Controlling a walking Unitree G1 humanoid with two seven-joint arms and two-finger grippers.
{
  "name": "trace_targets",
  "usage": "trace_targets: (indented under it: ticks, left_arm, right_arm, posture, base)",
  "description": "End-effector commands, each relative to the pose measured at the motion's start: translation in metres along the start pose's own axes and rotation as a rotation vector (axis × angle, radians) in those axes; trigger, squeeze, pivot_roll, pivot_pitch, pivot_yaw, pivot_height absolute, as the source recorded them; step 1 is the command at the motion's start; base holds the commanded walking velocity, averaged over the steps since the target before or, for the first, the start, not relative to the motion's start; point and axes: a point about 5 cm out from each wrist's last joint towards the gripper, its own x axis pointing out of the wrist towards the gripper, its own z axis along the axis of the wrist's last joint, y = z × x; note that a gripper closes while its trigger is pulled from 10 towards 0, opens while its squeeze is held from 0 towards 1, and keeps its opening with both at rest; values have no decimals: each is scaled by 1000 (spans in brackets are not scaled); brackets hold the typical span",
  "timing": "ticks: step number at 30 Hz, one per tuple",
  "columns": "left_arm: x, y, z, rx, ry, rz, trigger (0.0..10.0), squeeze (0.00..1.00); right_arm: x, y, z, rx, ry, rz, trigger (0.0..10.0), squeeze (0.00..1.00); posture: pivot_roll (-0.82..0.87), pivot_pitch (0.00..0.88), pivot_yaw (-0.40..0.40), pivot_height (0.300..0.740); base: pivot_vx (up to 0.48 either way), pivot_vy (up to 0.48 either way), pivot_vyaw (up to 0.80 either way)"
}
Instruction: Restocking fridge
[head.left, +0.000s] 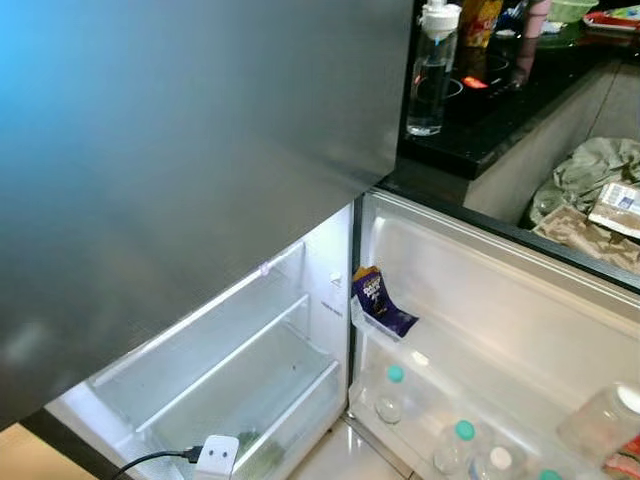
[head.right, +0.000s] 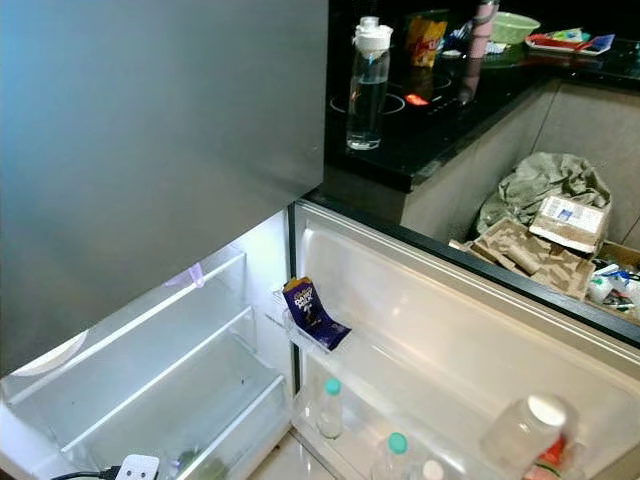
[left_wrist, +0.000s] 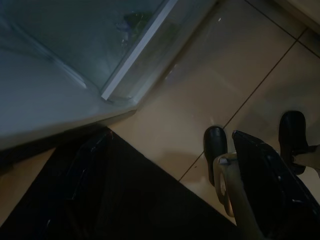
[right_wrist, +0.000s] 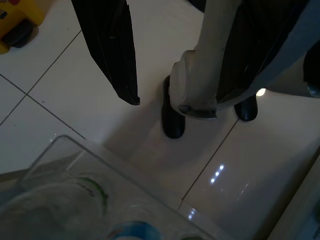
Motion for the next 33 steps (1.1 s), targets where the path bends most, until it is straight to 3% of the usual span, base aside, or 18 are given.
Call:
trace_targets:
  ticks: [1,6,23,33]
  left_arm:
    - [-2,4,-9,13,32,3,10000,0]
    - [-2,3,-8,14,23,3,10000,0]
    - [-1,0,-6,19,23,1,10000,0]
    - [-1,0,-5,21,24,-7,10000,0]
  right_arm:
    - [-3,-1,-15,15,60,-16,10000,0]
    - [-5,-3,-20,11,82,-33,10000,0]
    - [-2,-3,-6,30,19,-29,10000,0]
    - [0,-2,-2,40,8,-28,10000,0]
  posture:
    - [-93,134,51,721]
    - [-94,133,55,721]
    - [-91,125,51,721]
    - [-95,127,56,721]
  base:
    - [0,0,0]
    - [0,0,0]
    - [0,0,0]
    - [0,-372,0]
